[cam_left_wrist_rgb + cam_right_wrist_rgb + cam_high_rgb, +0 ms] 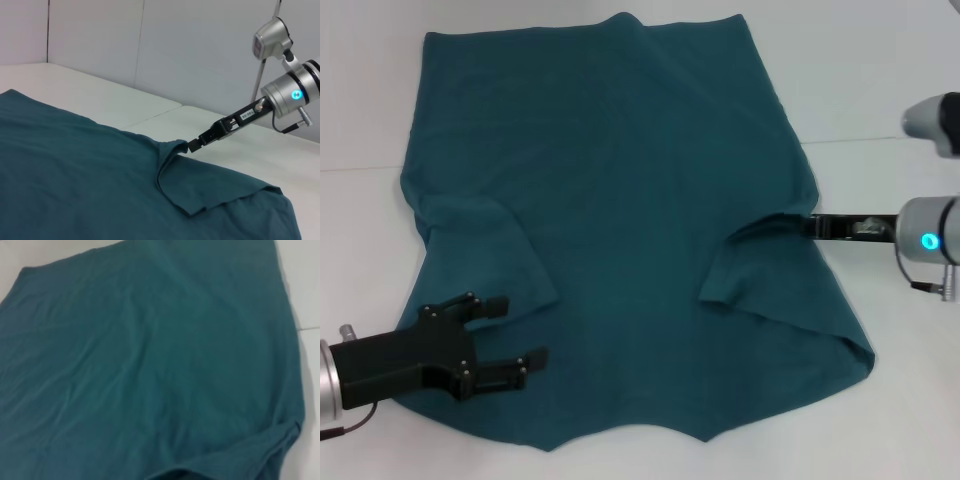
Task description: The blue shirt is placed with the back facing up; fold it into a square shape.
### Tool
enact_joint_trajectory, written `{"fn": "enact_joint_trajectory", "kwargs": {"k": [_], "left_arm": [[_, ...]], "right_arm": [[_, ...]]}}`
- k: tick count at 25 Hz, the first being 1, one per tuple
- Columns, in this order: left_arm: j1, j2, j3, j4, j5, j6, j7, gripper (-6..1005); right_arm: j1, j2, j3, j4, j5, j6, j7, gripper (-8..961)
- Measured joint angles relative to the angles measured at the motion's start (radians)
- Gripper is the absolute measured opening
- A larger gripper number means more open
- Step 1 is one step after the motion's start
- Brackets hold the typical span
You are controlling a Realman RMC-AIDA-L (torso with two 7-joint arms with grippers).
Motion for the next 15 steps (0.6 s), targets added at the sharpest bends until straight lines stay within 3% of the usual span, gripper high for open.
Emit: {"fn": "enact_joint_trajectory", "kwargs": {"k": [15], "left_arm": [[0.001,0.001,-0.008,0.000,0.000,-0.001,0.000,934]], "right_arm": [[0.050,0.014,-0.078,0.071,0.010,0.184,-0.002,69]]}}
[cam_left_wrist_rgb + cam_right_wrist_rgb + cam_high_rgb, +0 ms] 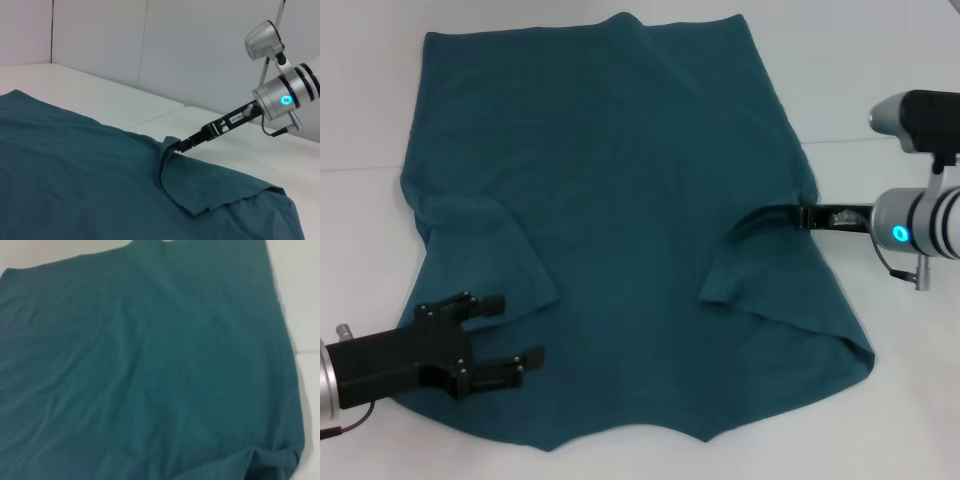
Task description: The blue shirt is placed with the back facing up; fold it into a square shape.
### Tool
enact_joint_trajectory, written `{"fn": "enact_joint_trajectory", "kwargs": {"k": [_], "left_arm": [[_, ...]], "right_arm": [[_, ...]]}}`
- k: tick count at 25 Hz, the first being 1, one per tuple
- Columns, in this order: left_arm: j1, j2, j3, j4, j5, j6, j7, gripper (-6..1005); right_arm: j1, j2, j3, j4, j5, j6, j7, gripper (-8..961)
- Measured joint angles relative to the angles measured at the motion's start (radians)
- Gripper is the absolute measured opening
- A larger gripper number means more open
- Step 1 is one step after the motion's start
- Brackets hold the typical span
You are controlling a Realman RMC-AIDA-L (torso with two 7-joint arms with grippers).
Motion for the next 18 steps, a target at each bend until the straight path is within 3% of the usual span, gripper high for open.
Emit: {"fn": "enact_joint_trajectory", "kwargs": {"k": [12,18], "left_arm": [[-0.001,0.000,-0.001,0.000,-0.004,-0.014,0.000,934],[-0.003,0.000,-0.002,0.000,-0.003,-0.017,0.000,934]], "right_arm": [[0.059,0.010,-0.286,0.060,0.161,0.266,-0.001,73],[0.046,0.010,-0.344,0.047,0.244,0.333,-0.001,75]]}}
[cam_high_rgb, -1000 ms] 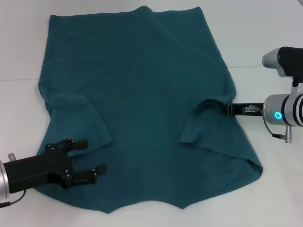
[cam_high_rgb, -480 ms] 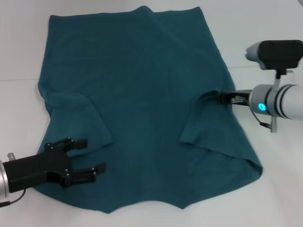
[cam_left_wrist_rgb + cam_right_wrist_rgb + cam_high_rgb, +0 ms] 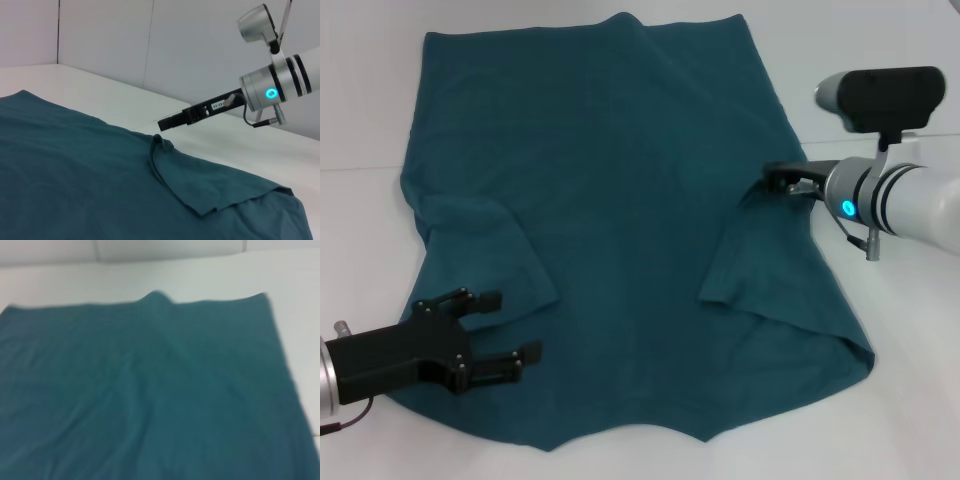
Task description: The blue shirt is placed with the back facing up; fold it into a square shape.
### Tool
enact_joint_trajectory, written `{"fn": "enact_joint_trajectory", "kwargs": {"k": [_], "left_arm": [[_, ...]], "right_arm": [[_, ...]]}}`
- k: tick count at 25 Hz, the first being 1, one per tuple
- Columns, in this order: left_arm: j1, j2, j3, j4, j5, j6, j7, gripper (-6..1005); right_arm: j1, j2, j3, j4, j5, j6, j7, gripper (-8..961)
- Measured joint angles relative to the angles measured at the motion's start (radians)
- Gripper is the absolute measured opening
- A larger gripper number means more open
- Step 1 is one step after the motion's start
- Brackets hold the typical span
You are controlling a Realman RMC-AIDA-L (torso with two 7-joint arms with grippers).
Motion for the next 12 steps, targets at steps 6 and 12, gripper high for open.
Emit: {"fn": "enact_joint_trajectory", "kwargs": {"k": [6,12], "left_arm": [[0.004,0.000,-0.002,0.000,0.002,0.000,0.000,934],[0.017,0.000,-0.015,0.002,0.001,0.012,-0.004,934]], "right_arm": [[-0.068,-0.006,-0.002,-0.088,0.087,0.000,0.000,77],[-0.125,-0.016,0.026,-0.150,0.108,-0.144,-0.013,79]]}}
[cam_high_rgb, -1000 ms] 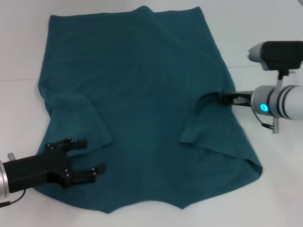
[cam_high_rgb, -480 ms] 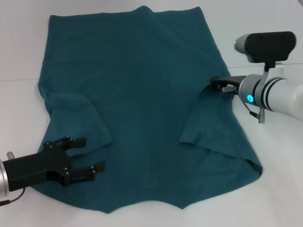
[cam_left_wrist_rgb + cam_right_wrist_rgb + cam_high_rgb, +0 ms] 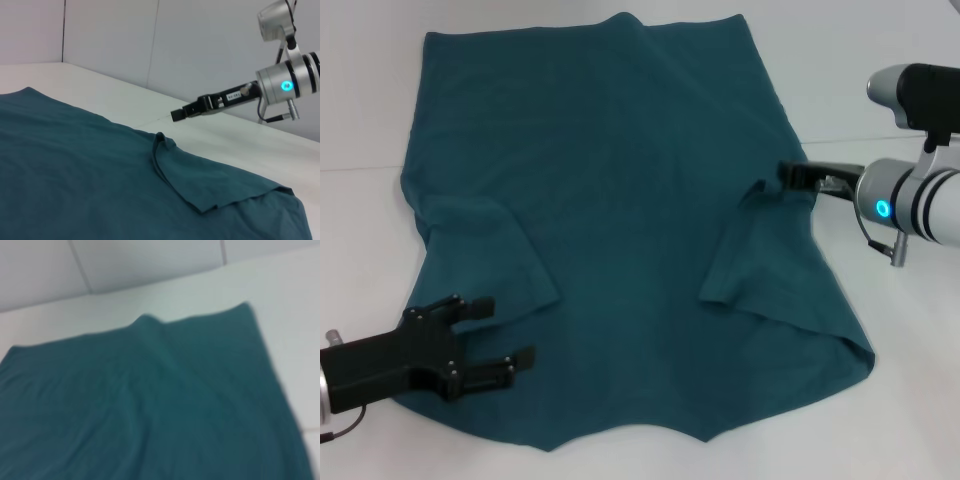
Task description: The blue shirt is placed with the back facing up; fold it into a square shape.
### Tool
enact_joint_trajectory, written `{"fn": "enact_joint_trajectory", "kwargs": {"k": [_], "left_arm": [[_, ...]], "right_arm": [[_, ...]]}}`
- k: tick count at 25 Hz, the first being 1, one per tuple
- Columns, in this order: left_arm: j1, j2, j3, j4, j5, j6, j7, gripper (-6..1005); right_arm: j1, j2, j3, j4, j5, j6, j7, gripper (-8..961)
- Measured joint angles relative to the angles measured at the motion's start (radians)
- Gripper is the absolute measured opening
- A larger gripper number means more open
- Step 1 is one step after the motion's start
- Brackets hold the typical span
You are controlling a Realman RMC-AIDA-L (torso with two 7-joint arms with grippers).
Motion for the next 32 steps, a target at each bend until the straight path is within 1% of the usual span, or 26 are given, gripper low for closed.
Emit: {"fn": "enact_joint_trajectory", "kwargs": {"k": [5,9,12,15,16,17,21,24,27,32], "left_arm": [[0.021,-0.006,-0.002,0.019,-0.003,0.013,-0.003,933],[0.035,-0.008,-0.002,0.034,-0.005,0.025,-0.016,933],[0.039,-0.008,-0.008,0.037,-0.006,0.037,-0.017,933],[0.040,-0.008,-0.014,0.037,-0.005,0.040,-0.017,933],[0.040,-0.009,-0.014,0.037,-0.005,0.040,-0.018,933],[0.040,-0.009,-0.014,0.037,-0.005,0.040,-0.019,933],[0.041,-0.009,-0.014,0.037,-0.006,0.042,-0.022,933],[0.041,-0.009,-0.014,0.037,-0.006,0.043,-0.026,933],[0.041,-0.009,-0.014,0.037,-0.007,0.051,-0.034,933],[0.045,-0.010,-0.027,0.036,-0.012,0.065,-0.037,933]], "right_arm": [[-0.019,-0.001,0.085,-0.007,0.000,-0.178,-0.064,81],[-0.035,-0.001,0.197,-0.012,0.012,-0.338,-0.135,243],[-0.051,-0.001,0.267,-0.013,0.044,-0.423,-0.196,362],[-0.071,-0.001,0.327,-0.014,0.086,-0.497,-0.284,478],[-0.086,-0.001,0.361,-0.012,0.109,-0.544,-0.356,517],[-0.086,-0.001,0.361,-0.012,0.109,-0.544,-0.356,561],[-0.115,-0.001,0.412,0.000,0.155,-0.633,-0.496,735],[-0.147,-0.001,0.442,0.002,0.198,-0.721,-0.603,931],[-0.195,0.000,0.478,0.003,0.258,-0.829,-0.725,930],[-0.258,0.001,0.524,0.004,0.300,-0.904,-0.785,930]]}}
